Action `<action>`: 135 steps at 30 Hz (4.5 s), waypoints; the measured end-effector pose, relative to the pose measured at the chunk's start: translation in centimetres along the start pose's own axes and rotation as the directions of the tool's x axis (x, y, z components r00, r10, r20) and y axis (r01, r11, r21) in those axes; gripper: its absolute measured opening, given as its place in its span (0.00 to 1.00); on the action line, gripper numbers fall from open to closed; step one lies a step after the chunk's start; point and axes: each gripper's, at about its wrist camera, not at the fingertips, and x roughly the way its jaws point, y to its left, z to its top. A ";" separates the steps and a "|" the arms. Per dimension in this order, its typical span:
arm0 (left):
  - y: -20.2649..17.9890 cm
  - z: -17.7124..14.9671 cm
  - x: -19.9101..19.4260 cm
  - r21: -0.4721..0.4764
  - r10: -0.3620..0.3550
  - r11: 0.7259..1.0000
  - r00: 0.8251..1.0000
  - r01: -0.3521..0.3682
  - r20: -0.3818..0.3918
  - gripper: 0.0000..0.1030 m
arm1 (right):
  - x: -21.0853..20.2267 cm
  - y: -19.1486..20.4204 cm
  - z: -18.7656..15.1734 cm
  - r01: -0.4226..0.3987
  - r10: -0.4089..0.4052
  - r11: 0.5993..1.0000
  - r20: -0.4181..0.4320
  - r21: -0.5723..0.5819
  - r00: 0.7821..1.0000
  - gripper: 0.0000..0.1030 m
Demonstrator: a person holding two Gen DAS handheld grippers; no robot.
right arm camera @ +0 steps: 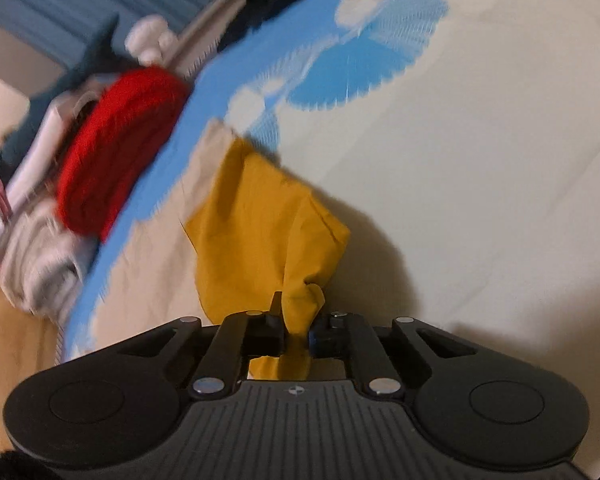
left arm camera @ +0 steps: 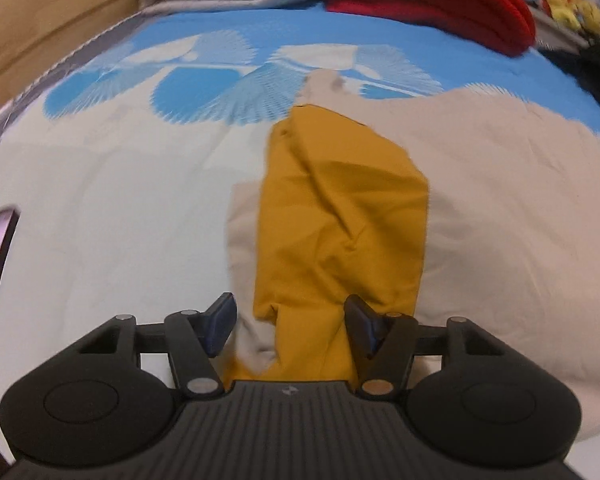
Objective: Fold large clothes
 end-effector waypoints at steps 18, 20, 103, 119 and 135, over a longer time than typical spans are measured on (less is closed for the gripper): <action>-5.5 1.2 2.2 0.097 -0.072 0.993 0.997 0.071 0.009 1.00 | -5.3 -9.5 2.0 0.114 -0.158 0.952 0.138 0.285 0.978 0.77; -3.8 0.7 1.3 0.068 -0.067 0.995 0.998 0.066 0.014 1.00 | -4.8 -9.4 1.8 0.082 -0.123 0.953 0.126 0.293 0.984 0.79; 5.2 0.7 -2.0 -0.213 -0.091 0.971 0.991 0.110 0.098 0.98 | 8.7 26.8 -32.2 -0.158 0.144 0.000 -0.157 -0.987 0.977 0.12; 3.4 0.0 -6.5 -0.112 -0.215 0.962 0.945 0.248 0.248 0.98 | 0.9 22.0 -20.9 -0.095 0.283 0.394 0.022 -0.914 0.959 0.62; -5.0 -4.4 0.0 0.180 -0.245 0.954 0.969 0.239 0.012 1.00 | 8.4 16.4 -21.7 -0.087 0.185 0.422 -0.008 -0.902 0.983 0.64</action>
